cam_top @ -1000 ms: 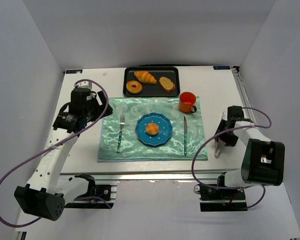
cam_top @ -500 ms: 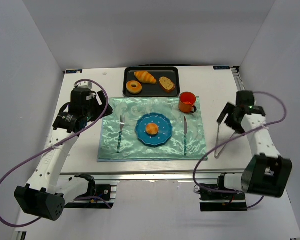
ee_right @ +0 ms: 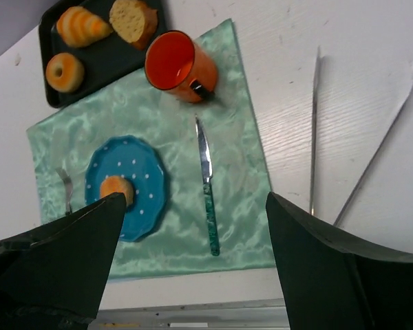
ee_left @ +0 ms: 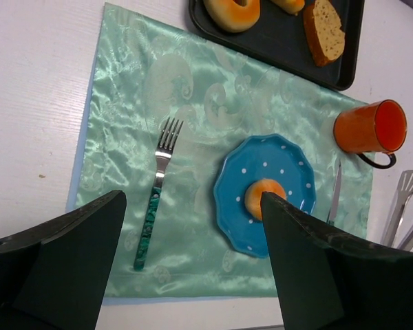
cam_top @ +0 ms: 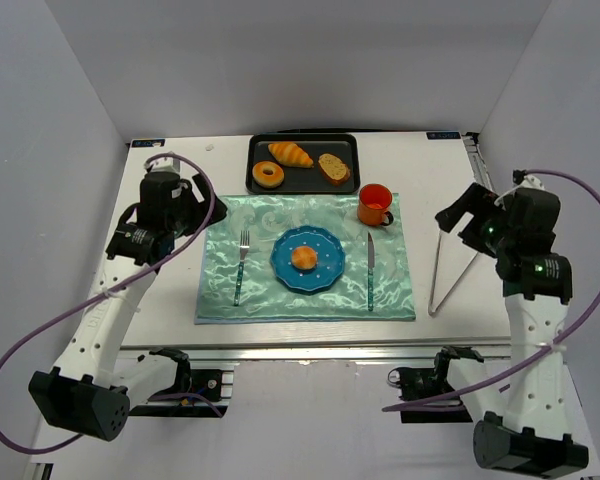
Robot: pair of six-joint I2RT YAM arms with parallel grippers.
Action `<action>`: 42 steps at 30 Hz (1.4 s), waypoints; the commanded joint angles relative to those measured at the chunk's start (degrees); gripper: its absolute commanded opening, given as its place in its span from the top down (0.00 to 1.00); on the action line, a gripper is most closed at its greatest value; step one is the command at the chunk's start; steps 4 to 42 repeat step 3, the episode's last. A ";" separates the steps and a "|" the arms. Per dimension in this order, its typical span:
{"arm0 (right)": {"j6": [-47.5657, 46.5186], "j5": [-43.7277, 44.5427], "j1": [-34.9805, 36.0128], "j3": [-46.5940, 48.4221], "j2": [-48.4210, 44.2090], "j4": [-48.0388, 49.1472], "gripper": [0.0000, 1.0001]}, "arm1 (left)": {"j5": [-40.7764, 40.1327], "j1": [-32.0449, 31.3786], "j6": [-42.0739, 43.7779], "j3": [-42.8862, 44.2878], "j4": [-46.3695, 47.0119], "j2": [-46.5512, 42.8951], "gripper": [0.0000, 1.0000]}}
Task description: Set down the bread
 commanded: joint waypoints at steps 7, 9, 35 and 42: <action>1.83 -7.60 -0.04 -4.64 -2.21 5.92 0.10 | 0.05 -0.26 -1.74 -0.61 3.25 -0.37 0.09; 1.83 -7.60 -0.04 -4.64 -2.21 5.92 0.10 | 0.05 -0.26 -1.74 -0.61 3.25 -0.37 0.09; 1.83 -7.60 -0.04 -4.64 -2.21 5.92 0.10 | 0.05 -0.26 -1.74 -0.61 3.25 -0.37 0.09; 1.83 -7.60 -0.04 -4.64 -2.21 5.92 0.10 | 0.05 -0.26 -1.74 -0.61 3.25 -0.37 0.09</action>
